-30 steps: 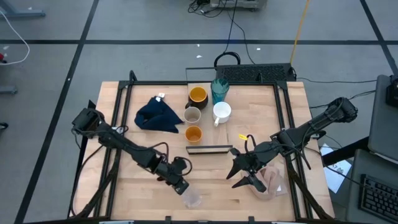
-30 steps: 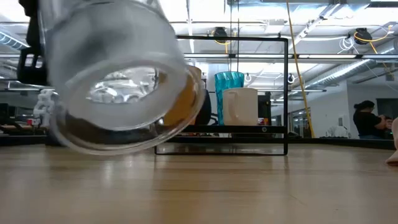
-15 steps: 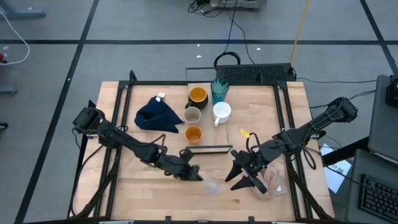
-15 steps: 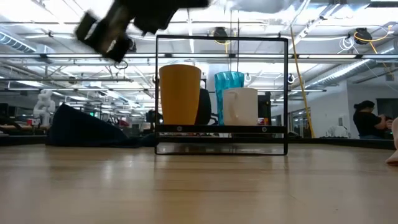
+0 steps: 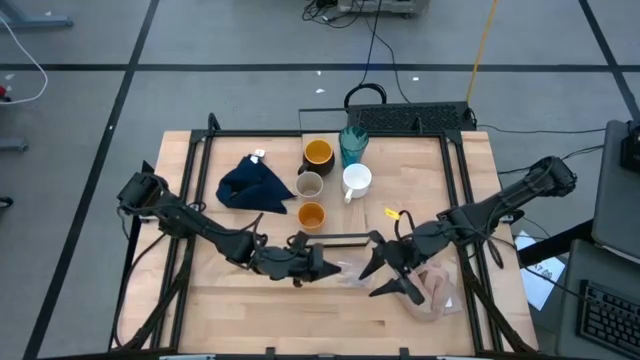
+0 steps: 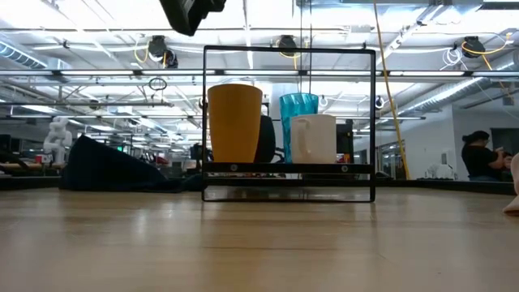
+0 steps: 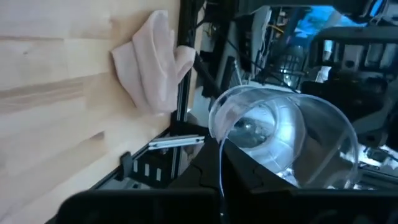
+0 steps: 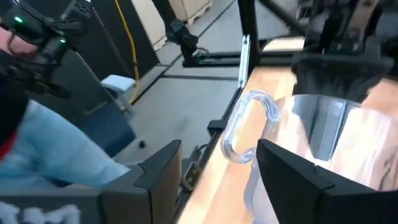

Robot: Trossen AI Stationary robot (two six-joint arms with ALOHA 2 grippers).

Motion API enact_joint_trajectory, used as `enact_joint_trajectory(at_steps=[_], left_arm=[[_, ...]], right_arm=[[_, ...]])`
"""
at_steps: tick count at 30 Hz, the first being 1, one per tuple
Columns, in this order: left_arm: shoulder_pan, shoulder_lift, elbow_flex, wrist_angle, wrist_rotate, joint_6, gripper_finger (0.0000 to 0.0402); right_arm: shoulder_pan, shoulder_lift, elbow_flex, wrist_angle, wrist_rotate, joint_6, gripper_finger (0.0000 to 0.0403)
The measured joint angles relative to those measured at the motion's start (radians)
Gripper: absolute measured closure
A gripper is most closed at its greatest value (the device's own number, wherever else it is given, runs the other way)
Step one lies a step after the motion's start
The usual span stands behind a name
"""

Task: Stack small to large cups/mugs on shelf
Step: Put the transparent mug on the shelf

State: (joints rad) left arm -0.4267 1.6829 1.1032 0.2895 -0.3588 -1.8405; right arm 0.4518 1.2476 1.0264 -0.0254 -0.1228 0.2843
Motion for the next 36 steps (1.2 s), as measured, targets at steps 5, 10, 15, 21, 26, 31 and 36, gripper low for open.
enact_joint_trajectory(at_steps=[5,10,15,21,26,31,36], left_arm=[[-0.008,0.000,0.041,-0.073,-0.059,-0.047,0.0401],[-0.011,0.000,0.051,-0.027,-0.115,-0.069,0.0402],[-0.011,0.000,0.051,0.003,-0.140,-0.075,0.0402],[-0.008,0.000,0.051,-0.003,-0.138,-0.077,0.0402],[-0.008,0.000,0.051,-0.002,-0.138,-0.077,0.0402],[-0.009,0.000,0.049,-0.004,-0.136,-0.081,0.0402],[-0.010,0.000,0.048,-0.003,-0.132,-0.084,0.0401]], right_arm=[[0.010,0.000,0.045,-0.069,0.119,-0.139,0.0180],[0.034,0.002,0.098,-0.090,0.191,-0.231,0.0188],[0.034,0.002,0.113,-0.095,0.191,-0.229,0.0213],[0.034,0.002,0.113,-0.129,0.189,-0.213,0.0251],[0.034,0.002,0.113,-0.131,0.217,-0.216,0.0297],[0.034,0.002,0.113,-0.132,0.227,-0.225,0.0367],[0.034,0.000,0.113,-0.134,0.229,-0.236,0.0384]])
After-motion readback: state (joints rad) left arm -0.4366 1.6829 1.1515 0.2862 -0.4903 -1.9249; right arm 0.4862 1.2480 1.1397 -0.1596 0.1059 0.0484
